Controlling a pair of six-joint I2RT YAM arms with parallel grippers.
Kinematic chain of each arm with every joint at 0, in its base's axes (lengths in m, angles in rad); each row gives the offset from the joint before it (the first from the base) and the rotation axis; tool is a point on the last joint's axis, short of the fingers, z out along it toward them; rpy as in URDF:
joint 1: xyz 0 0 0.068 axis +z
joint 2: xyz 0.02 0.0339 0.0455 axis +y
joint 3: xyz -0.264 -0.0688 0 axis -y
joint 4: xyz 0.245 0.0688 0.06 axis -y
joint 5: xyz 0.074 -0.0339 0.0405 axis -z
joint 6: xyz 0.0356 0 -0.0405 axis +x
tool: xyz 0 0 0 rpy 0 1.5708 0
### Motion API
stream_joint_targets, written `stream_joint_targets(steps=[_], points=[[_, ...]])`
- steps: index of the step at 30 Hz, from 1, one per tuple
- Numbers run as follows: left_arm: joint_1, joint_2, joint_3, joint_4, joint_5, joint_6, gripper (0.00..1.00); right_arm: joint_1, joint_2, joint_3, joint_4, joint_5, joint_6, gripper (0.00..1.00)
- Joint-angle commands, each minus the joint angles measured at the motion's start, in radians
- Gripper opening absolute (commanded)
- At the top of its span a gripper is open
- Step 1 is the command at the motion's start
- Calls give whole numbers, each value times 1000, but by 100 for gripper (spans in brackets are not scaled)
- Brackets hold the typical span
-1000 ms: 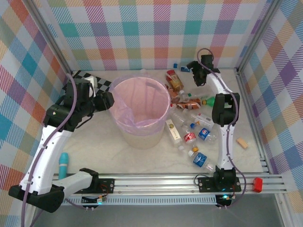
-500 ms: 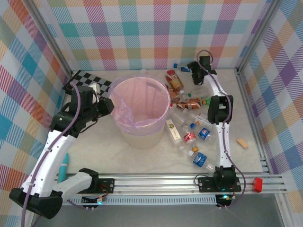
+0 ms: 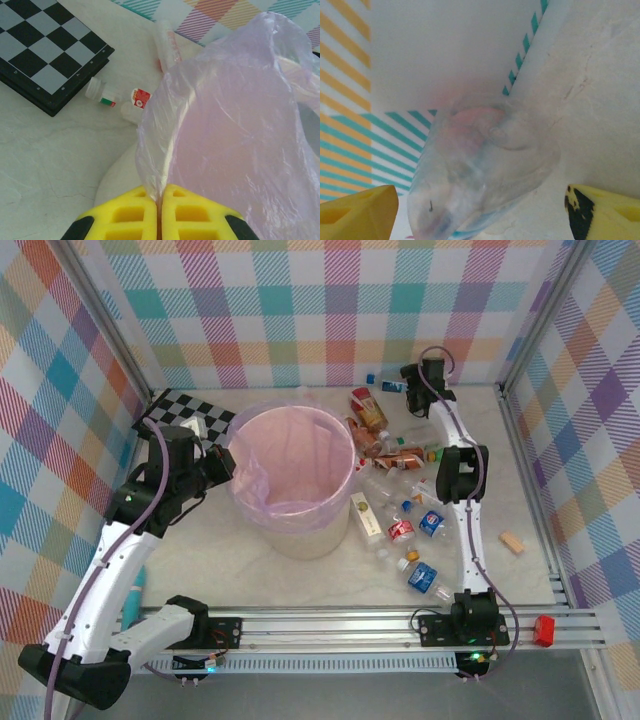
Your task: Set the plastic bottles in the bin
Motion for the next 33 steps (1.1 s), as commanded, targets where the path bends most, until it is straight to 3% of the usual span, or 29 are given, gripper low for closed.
stream_joint_targets(steps=[1,12,18,25,33], points=[[-3,41,-34,-98,-19,-17,0,-11,127,20,11,24,55,85],[1,107,28,-86,-42,10,0,-32,180,41,59,-24,60,60],[5,124,50,-86,-58,19,0,-41,123,18,23,-46,-4,54],[16,136,61,-66,-62,20,0,-41,-93,-254,89,-25,-87,50],[24,151,66,-48,-57,22,0,-44,-436,-740,284,-13,-161,50]])
